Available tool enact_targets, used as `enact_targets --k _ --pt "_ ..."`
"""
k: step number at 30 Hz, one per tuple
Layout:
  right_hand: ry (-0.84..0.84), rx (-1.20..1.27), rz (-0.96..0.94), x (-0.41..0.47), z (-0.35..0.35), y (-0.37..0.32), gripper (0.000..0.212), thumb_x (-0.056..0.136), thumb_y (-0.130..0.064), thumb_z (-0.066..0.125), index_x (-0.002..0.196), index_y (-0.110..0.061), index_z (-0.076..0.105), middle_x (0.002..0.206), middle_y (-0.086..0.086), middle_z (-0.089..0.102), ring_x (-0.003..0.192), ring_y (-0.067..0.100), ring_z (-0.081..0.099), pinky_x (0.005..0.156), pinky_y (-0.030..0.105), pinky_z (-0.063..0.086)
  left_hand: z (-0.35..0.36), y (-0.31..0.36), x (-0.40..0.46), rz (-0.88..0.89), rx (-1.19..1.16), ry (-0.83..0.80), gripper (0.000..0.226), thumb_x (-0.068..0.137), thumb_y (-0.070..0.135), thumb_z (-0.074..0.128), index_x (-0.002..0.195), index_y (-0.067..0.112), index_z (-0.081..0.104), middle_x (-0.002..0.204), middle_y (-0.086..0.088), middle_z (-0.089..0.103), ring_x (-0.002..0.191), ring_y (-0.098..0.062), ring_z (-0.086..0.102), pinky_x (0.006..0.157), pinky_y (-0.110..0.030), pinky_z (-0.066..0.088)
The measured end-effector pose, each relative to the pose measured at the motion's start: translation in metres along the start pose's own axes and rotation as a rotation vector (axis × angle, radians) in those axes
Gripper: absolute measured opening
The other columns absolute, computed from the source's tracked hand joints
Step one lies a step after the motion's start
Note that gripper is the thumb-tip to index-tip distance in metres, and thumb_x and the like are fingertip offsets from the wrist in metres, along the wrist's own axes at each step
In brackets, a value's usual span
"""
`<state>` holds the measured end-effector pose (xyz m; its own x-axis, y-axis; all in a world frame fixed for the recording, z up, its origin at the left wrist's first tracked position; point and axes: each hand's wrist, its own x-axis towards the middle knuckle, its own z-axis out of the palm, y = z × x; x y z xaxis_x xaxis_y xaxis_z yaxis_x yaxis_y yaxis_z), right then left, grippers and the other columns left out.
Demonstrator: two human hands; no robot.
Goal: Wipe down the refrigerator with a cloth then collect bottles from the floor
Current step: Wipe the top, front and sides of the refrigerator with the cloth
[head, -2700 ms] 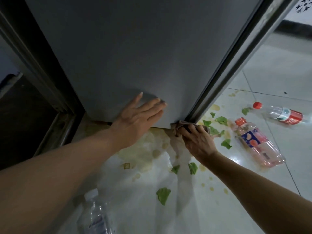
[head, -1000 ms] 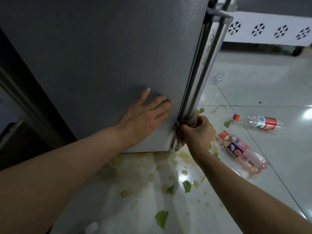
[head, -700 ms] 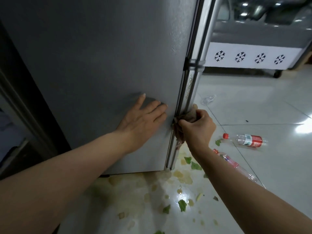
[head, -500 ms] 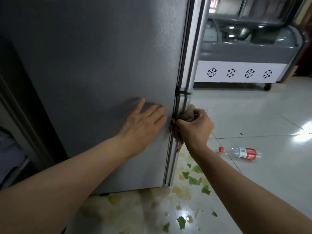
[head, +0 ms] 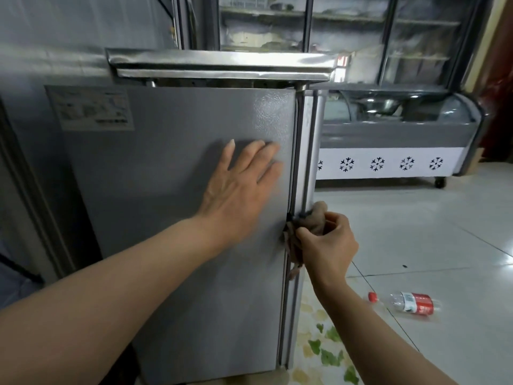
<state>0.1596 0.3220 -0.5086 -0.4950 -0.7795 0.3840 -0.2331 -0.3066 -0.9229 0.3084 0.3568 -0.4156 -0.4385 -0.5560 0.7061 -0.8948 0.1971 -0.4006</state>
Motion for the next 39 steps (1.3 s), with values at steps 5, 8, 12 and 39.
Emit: enact_targets --k 5,8,12,39 --pt "-0.04 0.03 -0.064 0.022 0.002 -0.028 0.034 0.066 -0.016 0.077 0.093 -0.02 0.057 0.076 -0.013 0.06 0.071 -0.001 0.058 0.061 0.008 0.045 -0.013 -0.019 0.042 -0.093 0.052 0.078 0.069 0.069 0.011 0.059 0.135 0.01 0.037 0.152 -0.012 0.026 0.14 -0.031 0.02 0.111 -0.053 0.007" --pt "-0.166 -0.022 -0.018 0.026 0.003 -0.03 0.031 0.07 -0.019 0.075 0.09 -0.024 0.052 0.08 -0.009 0.06 0.077 0.009 0.06 0.066 0.024 0.049 -0.013 -0.028 0.056 -0.186 0.045 -0.007 0.08 0.07 0.018 0.061 0.141 0.013 0.025 0.152 -0.011 0.02 0.139 -0.032 0.018 0.112 -0.053 0.006" --pt "-0.276 -0.089 -0.12 0.021 -0.003 -0.015 0.04 0.068 -0.011 0.073 0.086 -0.036 0.048 0.086 -0.015 0.057 0.082 0.007 0.058 0.07 0.027 0.05 -0.014 -0.037 0.065 -0.173 0.071 -0.002 0.081 0.068 0.025 0.063 0.139 0.012 0.026 0.139 -0.01 0.034 0.126 -0.031 0.034 0.109 -0.054 0.017" --pt "0.05 -0.093 -0.243 0.079 0.01 -0.141 0.039 0.055 -0.02 0.078 0.091 -0.016 0.063 0.075 -0.011 0.06 0.078 0.011 0.062 0.074 0.024 0.051 -0.019 -0.039 0.075 -0.191 -0.028 0.066 0.056 0.063 0.024 0.063 0.115 0.009 0.046 0.113 -0.01 0.048 0.102 -0.029 0.045 0.089 -0.038 0.032"
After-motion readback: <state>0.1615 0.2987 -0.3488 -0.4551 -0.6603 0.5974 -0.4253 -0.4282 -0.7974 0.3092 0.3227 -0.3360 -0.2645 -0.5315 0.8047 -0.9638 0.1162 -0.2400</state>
